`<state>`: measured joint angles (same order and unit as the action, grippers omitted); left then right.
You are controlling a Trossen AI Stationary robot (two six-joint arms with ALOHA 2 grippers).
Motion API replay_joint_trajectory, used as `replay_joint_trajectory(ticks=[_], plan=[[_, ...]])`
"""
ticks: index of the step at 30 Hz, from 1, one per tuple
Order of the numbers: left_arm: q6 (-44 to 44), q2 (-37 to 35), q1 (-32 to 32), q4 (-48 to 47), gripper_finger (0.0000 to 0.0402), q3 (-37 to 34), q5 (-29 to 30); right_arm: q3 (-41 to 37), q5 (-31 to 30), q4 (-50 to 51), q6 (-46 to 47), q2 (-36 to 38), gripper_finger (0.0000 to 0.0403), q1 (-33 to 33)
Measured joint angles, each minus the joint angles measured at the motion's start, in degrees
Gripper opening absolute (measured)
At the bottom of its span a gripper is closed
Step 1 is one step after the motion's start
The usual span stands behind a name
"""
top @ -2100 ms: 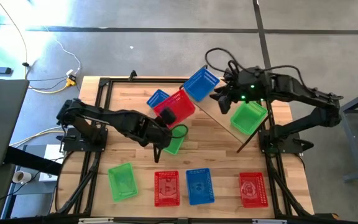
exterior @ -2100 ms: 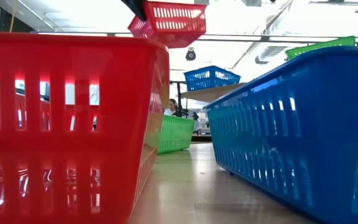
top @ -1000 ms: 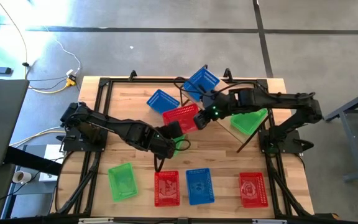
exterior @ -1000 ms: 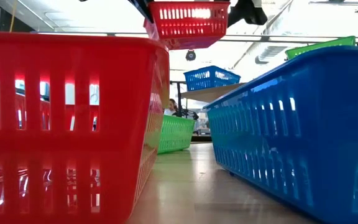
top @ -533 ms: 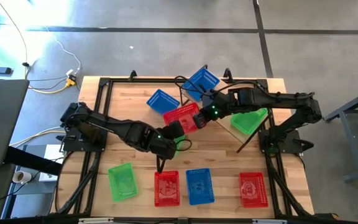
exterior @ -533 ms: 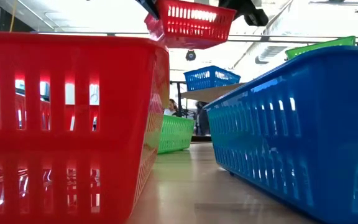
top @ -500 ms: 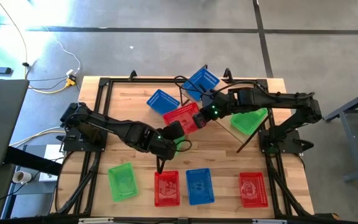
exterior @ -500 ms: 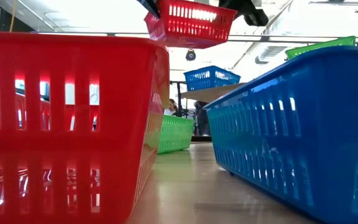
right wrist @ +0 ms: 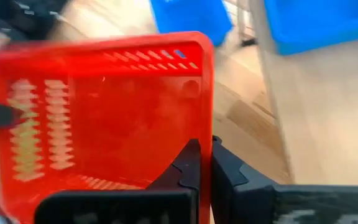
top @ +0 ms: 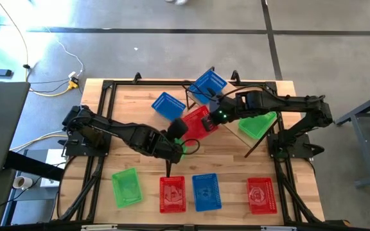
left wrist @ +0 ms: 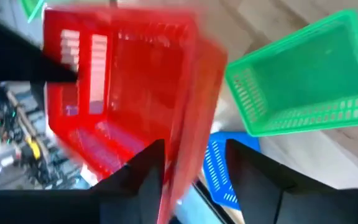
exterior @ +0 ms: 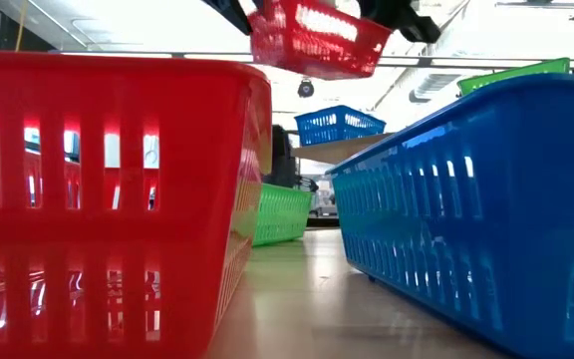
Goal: Stack baskets on shelf by color
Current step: Put the top red basket on the shelf
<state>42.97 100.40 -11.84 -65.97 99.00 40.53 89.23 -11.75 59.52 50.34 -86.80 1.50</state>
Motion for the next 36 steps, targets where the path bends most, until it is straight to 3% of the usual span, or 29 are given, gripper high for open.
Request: replay_joint_trajectory(ticks=[5, 14, 29, 36], plan=[[-2.3, 0.0, -0.5, -0.5, 0.0189, 0.0, 2.6, 0.0, -1.8, 2.7, 0.7, 0.0, 0.0000, 0.0], [-13.3, -1.0, -2.2, -2.6, 0.0187, 0.0, 1.3, 0.0, -1.7, 3.4, -1.4, 1.9, 0.0000, 1.4], [-30.9, -10.2, 6.5, -9.2, 0.0186, 0.0, -10.6, 0.0, -1.4, 6.0, -13.4, 10.8, 0.0000, 10.2], [-35.2, -14.1, 10.8, -12.0, 0.0186, 0.0, -14.3, 0.0, 6.6, 7.6, -24.3, 12.7, 0.0000, 19.6]])
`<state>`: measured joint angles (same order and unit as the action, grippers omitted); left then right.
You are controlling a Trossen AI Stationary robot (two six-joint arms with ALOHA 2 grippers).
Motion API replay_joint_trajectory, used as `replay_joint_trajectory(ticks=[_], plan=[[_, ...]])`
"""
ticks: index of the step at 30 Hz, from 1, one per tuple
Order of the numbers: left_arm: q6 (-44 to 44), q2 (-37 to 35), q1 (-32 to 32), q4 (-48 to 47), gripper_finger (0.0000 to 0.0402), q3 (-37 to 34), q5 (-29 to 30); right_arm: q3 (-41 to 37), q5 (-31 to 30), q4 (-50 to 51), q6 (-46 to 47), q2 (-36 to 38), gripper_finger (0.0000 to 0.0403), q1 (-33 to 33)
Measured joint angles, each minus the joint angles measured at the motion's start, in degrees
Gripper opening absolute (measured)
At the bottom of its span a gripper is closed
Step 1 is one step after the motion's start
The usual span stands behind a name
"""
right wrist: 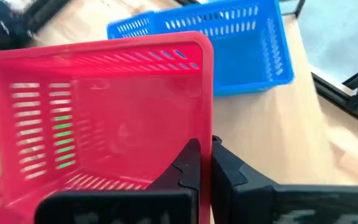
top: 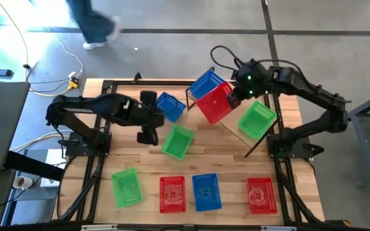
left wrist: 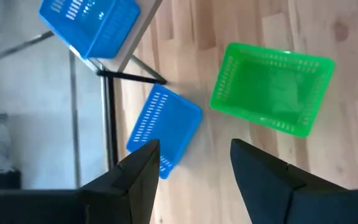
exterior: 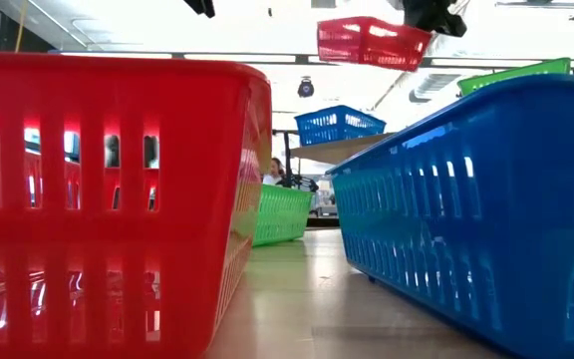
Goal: Stack baskets on shelf by color
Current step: Put the top red basket on the shelf
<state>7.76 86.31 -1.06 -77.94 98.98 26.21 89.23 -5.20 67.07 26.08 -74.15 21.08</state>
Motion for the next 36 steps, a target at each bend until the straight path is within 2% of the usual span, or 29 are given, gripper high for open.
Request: replay_joint_trajectory(ticks=[11, 19, 27, 36], plan=[[-3.4, -4.9, 3.1, -0.7, 0.0186, 0.0, -6.9, 0.0, 16.3, 1.4, -18.1, -0.1, 0.0000, 16.2], [-4.8, -7.8, 4.4, -0.7, 0.0186, 0.0, -7.2, 0.0, 24.9, 6.6, -27.3, -2.7, 0.0000, 25.5], [-5.7, -8.8, 4.5, -0.7, 0.0186, 0.0, -6.7, -0.1, 28.8, 9.2, -34.1, -6.5, 0.0000, 28.4], [-5.6, -8.8, 4.5, -0.7, 0.0186, 0.0, -6.5, -0.1, 25.8, 11.6, -37.1, -9.4, 0.0000, 28.4]])
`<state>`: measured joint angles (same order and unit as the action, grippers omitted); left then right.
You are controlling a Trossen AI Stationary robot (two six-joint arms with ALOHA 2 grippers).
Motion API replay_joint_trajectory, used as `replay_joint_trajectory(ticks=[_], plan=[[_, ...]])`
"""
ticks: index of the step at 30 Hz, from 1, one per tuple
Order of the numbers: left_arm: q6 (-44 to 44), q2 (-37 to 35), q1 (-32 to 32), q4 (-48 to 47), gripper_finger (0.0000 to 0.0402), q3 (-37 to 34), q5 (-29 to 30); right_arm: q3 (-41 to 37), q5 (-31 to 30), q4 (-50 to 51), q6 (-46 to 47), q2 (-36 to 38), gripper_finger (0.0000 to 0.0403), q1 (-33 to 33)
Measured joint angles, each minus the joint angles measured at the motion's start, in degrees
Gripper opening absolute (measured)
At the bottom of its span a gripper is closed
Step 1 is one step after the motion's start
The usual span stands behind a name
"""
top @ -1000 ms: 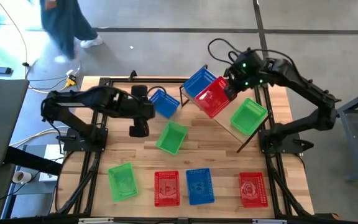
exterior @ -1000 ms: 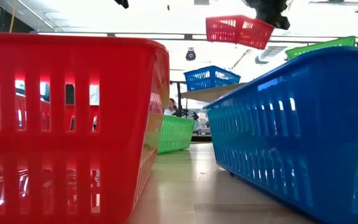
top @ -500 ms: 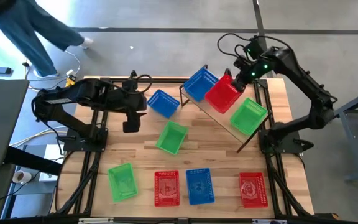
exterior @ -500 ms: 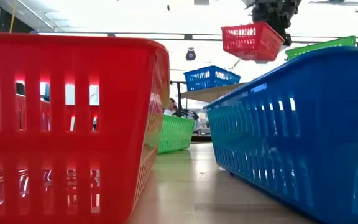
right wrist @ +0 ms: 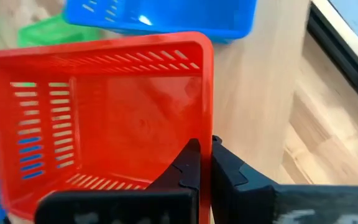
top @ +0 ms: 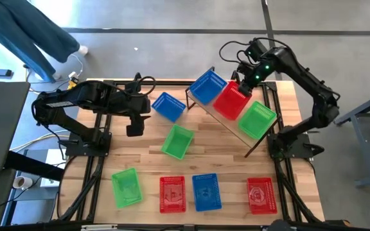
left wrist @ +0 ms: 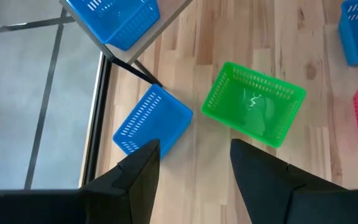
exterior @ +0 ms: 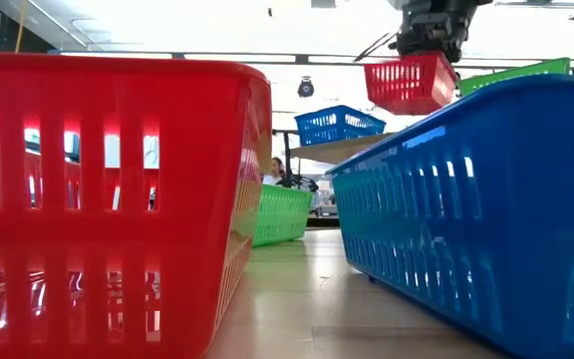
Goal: Stack baskets on shelf by color
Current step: Put the top red basket on the shelf
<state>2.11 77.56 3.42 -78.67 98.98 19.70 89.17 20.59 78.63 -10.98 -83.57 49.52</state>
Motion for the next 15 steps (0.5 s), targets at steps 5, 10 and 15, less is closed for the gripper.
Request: replay_joint_trajectory(ticks=[5, 10, 15], plan=[[0.0, 0.0, 0.0, 0.0, 0.0186, 0.0, 0.0, 0.0, -0.9, 0.0, 0.4, -2.0, 0.0000, 0.0], [0.0, 0.0, 0.0, 0.0, 0.0186, 0.0, 0.0, 0.0, -1.1, 0.0, 3.0, -3.3, 0.0000, 0.0], [0.0, 0.1, 0.0, 0.0, 0.0186, 0.0, 0.0, 0.0, -4.8, 0.9, 6.0, -3.5, 0.0000, 0.0]])
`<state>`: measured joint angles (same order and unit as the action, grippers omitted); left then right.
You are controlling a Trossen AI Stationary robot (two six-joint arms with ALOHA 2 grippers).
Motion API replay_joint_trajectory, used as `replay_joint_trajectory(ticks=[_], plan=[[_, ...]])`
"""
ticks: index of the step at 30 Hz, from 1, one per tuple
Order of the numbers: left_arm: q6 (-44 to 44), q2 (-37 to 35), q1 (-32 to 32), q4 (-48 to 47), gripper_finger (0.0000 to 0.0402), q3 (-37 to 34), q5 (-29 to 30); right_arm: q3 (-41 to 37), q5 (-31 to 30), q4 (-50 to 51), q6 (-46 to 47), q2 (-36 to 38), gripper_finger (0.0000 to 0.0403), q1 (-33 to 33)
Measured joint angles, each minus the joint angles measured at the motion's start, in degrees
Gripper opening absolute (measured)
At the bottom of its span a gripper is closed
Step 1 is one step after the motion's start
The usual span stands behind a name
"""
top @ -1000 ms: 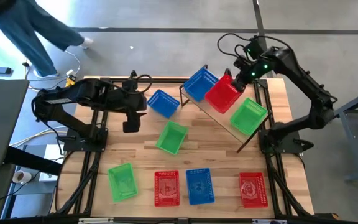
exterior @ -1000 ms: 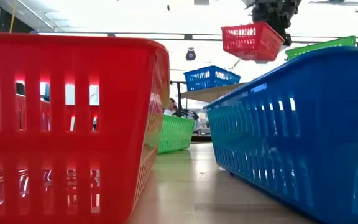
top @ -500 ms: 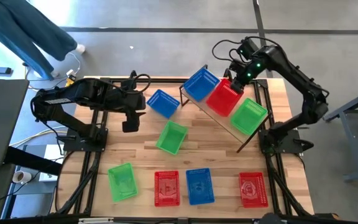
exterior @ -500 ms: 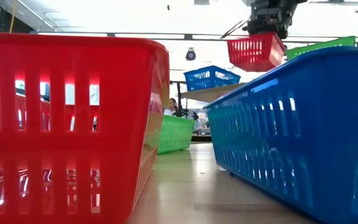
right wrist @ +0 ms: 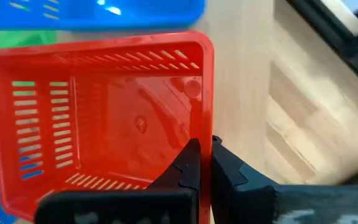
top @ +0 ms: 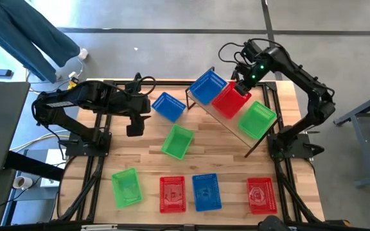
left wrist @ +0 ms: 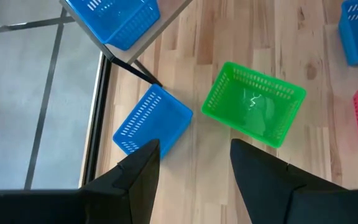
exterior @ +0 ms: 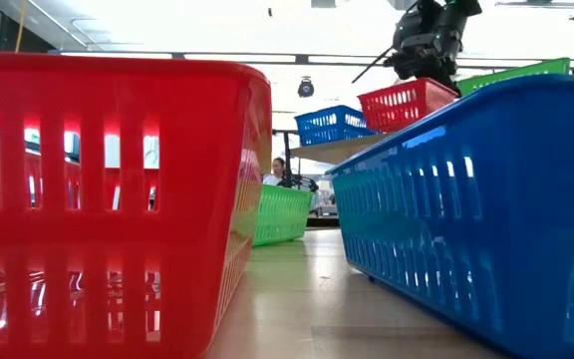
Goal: Stack baskets on shelf by color
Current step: Put the top red basket on the shelf
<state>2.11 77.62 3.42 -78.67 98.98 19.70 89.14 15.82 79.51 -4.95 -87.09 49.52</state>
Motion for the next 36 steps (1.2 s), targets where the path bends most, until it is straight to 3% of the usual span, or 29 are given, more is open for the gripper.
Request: replay_joint_trajectory(ticks=[32, 36], plan=[[0.0, 0.0, 0.0, 0.0, 0.0186, 0.0, 0.4, 0.0, -3.4, 1.6, 2.1, 0.0, 0.0000, -3.6], [0.0, 0.0, 0.0, 0.0, 0.0186, 0.0, 0.4, 0.0, -3.5, 1.6, 2.5, 0.0, 0.0016, -3.6]])
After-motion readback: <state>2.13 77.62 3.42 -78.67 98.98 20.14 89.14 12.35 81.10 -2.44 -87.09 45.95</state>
